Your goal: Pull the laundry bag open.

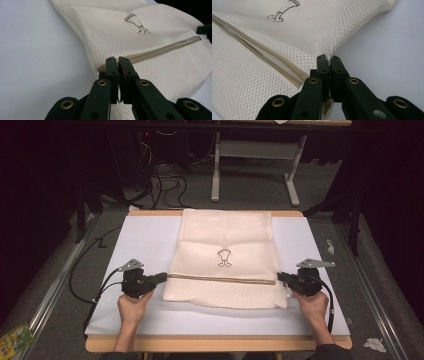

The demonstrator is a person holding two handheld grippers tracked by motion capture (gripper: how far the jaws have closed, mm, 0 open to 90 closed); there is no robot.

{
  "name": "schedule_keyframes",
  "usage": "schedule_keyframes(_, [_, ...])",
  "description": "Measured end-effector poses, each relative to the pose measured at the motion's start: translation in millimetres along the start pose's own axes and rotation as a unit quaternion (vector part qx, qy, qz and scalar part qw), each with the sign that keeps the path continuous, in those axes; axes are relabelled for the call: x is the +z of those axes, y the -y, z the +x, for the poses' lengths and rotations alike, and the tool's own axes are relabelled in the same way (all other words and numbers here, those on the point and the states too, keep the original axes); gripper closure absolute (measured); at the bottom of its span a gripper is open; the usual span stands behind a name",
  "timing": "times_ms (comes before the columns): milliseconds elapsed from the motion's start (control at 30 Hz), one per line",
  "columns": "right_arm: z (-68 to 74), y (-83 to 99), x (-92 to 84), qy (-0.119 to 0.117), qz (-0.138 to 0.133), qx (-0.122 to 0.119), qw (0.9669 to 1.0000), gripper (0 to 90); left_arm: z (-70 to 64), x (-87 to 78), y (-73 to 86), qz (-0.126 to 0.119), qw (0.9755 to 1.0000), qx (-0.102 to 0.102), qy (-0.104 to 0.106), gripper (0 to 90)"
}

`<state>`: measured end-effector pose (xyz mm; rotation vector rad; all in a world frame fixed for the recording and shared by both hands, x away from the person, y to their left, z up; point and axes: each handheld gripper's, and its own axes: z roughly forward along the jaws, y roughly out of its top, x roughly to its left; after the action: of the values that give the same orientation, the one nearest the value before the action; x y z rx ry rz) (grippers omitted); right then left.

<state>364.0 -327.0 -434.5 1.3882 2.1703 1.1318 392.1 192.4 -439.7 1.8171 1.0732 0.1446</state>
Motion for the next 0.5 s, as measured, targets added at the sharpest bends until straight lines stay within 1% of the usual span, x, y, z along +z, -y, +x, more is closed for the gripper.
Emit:
schedule_keyframes(33, [0.0,-0.1,0.1,0.003,-0.001,-0.002,1.0,88.7,1.2,-0.4,-0.1,-0.001,1.0,0.0,0.0,87.1])
schedule_keyframes(100, [-1.0,-0.8,1.6,0.004,0.007,-0.002,1.0,88.8,1.5,-1.1,-0.5,-0.001,1.0,0.001,0.001,87.1])
schedule_keyframes(167, [-0.9,-1.5,1.3,0.006,0.003,-0.007,1.0,88.8,1.4,-1.3,-0.7,-0.001,1.0,0.001,0.001,87.1])
schedule_keyframes(267, [-0.7,-1.5,1.3,0.006,0.003,-0.006,1.0,88.8,1.3,-2.1,-1.3,-0.001,1.0,0.0,-0.002,87.1])
schedule_keyframes(300, [-0.7,-1.5,1.3,0.006,0.003,-0.006,1.0,88.8,0.6,-3.6,-1.3,-0.002,1.0,0.001,-0.008,87.1])
schedule_keyframes(333, [0.4,-1.5,1.2,0.016,0.008,-0.008,0.9998,88.8,-1.0,-6.1,-0.8,-0.007,0.9999,0.003,-0.013,87.1])
schedule_keyframes(367, [1.5,-0.8,1.3,0.026,0.012,-0.017,0.9994,88.7,-3.5,-8.8,-0.2,-0.009,0.9998,0.009,-0.014,87.1])
schedule_keyframes(433, [2.4,-0.2,1.4,0.03,0.015,-0.021,0.9992,88.7,-9.4,-12.5,2.8,-0.007,0.9996,0.02,-0.018,87.1])
schedule_keyframes(500, [2.4,-0.1,1.1,0.029,0.015,-0.019,0.9993,88.7,-9.3,-12.8,3.6,-0.006,0.9996,0.019,-0.018,87.1])
